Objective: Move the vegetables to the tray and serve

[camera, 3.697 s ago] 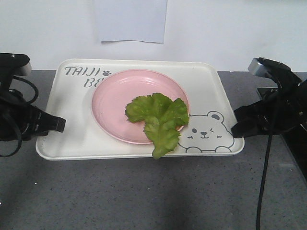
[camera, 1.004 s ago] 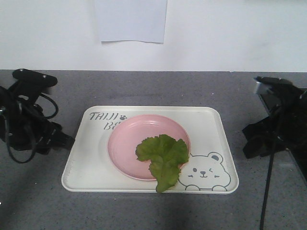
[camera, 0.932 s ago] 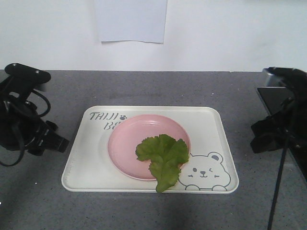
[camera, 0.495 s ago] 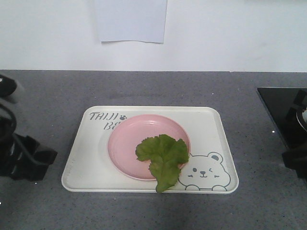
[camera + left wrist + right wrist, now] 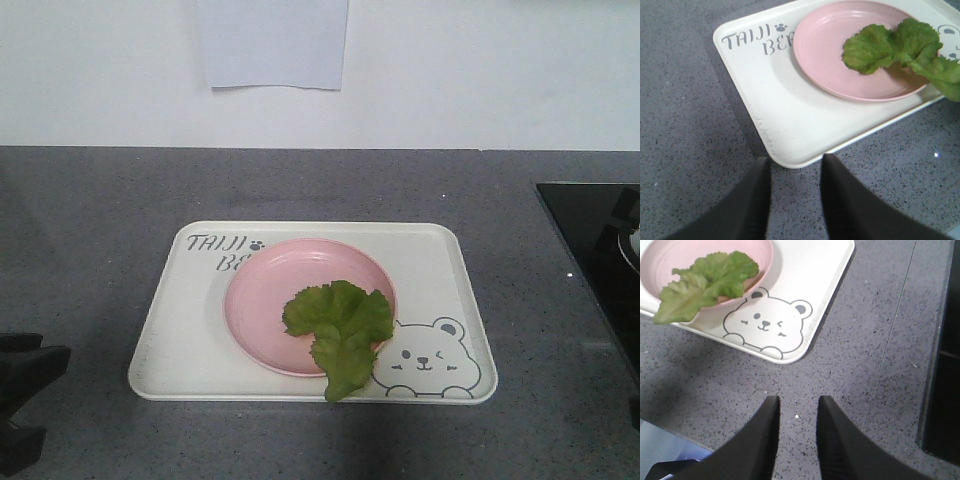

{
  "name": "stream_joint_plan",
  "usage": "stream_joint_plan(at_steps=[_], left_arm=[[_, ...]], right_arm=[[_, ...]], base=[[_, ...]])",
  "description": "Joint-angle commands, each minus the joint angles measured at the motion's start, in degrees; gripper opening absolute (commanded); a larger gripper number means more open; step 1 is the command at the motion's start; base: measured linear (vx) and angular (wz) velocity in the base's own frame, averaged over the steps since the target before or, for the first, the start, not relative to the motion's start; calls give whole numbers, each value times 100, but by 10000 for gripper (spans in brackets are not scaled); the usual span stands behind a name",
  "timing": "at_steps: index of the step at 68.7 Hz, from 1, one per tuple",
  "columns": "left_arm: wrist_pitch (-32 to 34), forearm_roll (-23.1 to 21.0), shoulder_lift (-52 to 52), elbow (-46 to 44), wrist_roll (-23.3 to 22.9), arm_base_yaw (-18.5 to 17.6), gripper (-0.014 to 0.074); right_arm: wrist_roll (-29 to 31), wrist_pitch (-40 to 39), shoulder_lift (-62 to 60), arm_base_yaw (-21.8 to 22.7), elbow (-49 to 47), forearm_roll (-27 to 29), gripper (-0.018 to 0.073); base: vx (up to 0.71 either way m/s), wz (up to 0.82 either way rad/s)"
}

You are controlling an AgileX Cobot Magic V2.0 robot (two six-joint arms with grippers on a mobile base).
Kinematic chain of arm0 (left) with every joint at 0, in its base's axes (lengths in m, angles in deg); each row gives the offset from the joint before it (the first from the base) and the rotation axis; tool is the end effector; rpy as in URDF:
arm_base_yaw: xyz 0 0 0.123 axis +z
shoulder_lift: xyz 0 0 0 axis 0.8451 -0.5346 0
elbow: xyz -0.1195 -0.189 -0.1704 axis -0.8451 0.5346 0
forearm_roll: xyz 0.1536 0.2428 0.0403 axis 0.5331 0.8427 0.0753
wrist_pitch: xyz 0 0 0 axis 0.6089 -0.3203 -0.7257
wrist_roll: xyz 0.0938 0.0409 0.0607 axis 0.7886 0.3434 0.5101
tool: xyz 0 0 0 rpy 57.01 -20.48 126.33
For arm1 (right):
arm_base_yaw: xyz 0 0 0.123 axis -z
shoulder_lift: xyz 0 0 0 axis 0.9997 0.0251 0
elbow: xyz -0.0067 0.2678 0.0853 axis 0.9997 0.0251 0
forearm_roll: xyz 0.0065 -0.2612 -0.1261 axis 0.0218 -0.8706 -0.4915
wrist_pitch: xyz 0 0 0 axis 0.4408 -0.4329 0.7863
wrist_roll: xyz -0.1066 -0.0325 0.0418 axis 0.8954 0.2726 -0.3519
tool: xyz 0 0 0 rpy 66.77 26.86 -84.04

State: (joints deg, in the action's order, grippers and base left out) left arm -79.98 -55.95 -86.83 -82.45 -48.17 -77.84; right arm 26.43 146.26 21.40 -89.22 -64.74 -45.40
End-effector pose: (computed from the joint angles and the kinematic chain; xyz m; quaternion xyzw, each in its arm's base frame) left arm 0.1838 -0.0802 0.2820 0.1866 0.8788 -0.1170 0.4234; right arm 0.1407 0.0349 0.3091 -0.1578 0.8974 0.0901 0.4021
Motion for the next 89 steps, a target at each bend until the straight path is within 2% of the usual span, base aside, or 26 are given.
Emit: stream_joint_plan(at_steps=[1,8,14,54,60,65,70,79,89], left_arm=[[408,-52,34,-135,-42,-18,86],[503,-9,34,-135,-42,-18,-10],[522,45,34,-135,-42,-18,-8],[428,43,34,-135,-42,-18,-7],[437,280,176,-78,-32,-18,-7],[669,448,491,181,-26,1,-7],[1227,644,960,632,-63,150,-7],[2256,681,1743,1493,-223,688,-7],[3049,688,2694,2504,-519,1244,-7]], right_arm=[[57,-406,22,7,-63,103,110],[57,-484,20,7,-63,108,38],[57,-558,20,7,-63,108,-15],[57,-538,20,7,-63,106,-10],[57,-538,20,7,-63,106,-10],[57,-538,20,7,-63,106,-10],[57,-538,20,7,-63,112,-10],[57,-538,20,7,-63,112,-10],[57,-538,20,7,-63,112,-10]], base=[[0,0],[0,0],[0,0],[0,0],[0,0],[0,0],[0,0],[0,0],[0,0]])
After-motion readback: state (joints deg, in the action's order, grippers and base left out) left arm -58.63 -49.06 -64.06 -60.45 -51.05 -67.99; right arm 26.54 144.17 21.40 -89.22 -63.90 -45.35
